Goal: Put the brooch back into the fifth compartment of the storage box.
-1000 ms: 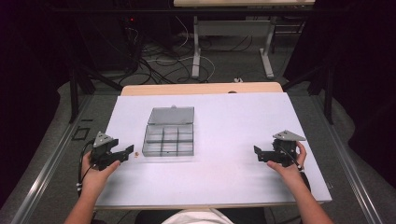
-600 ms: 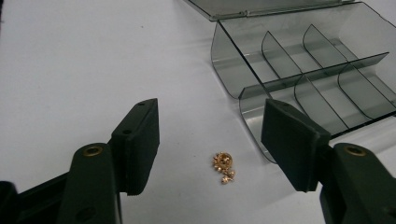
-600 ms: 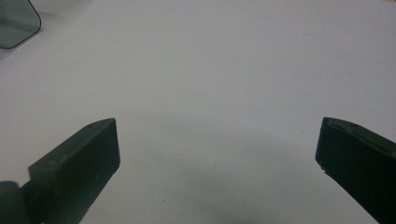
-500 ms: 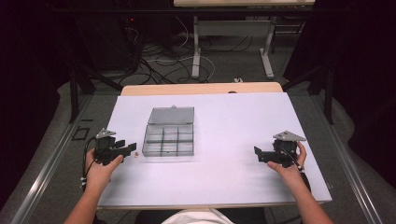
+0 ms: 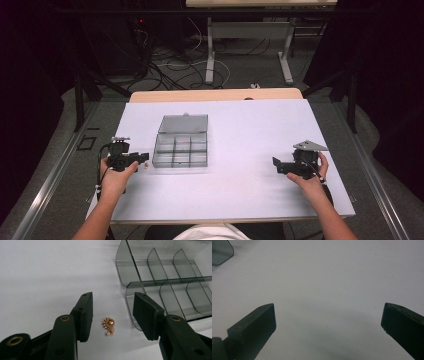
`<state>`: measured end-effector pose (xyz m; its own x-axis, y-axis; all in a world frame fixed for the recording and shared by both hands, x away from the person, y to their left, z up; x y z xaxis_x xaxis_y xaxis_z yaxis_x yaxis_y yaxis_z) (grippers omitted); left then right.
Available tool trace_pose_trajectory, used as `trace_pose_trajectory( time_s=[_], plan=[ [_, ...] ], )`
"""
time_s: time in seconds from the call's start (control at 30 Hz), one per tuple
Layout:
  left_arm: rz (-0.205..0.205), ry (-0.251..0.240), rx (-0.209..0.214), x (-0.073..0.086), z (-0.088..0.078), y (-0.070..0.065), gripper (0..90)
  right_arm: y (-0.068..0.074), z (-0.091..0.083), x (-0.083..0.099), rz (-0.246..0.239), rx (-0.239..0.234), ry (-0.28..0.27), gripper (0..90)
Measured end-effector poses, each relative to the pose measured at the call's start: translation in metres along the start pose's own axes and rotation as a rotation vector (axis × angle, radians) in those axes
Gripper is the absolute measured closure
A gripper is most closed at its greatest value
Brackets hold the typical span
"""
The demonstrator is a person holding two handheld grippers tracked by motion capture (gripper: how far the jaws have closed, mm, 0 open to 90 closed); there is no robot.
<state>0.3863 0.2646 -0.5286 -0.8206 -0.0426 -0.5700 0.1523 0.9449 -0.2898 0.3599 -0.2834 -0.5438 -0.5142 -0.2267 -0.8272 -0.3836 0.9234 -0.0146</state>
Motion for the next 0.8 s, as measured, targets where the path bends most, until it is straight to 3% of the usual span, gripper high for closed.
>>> trace_pose_trajectory(
  time_s=[0.23,0.27,0.3,0.33,0.8],
  plan=[
    [-0.056,0.043,-0.027,-0.004,0.005,0.0,56.7,-0.001,-0.001,-0.002,0.009,0.003,-0.014,0.0],
    [-0.073,0.029,-0.031,-0.004,0.007,-0.001,57.2,-0.001,0.0,-0.001,0.009,0.0,-0.013,0.0],
    [-0.078,0.051,-0.029,-0.005,0.006,0.0,57.2,-0.001,0.0,-0.001,0.009,0.0,-0.013,0.0],
    [-0.084,0.036,-0.033,-0.004,0.008,0.0,57.5,-0.001,0.0,-0.001,0.009,0.0,-0.011,0.0],
    [-0.143,0.09,-0.001,0.005,0.018,0.002,60.2,0.001,0.002,0.0,0.004,-0.021,-0.003,0.0]
  ],
)
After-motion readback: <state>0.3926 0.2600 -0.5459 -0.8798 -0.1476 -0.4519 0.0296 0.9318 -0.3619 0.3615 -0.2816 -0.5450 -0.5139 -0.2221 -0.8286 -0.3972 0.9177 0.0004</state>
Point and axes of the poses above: each handheld gripper's, and its own axes: z roughly forward along the jaws, x roughly out of its underside, y roughly to its left, the point moved 1 cm from there along z, roughly forward along the jaws, and after that the axes turned 4 degrees about -z, right-handed, at the moved point
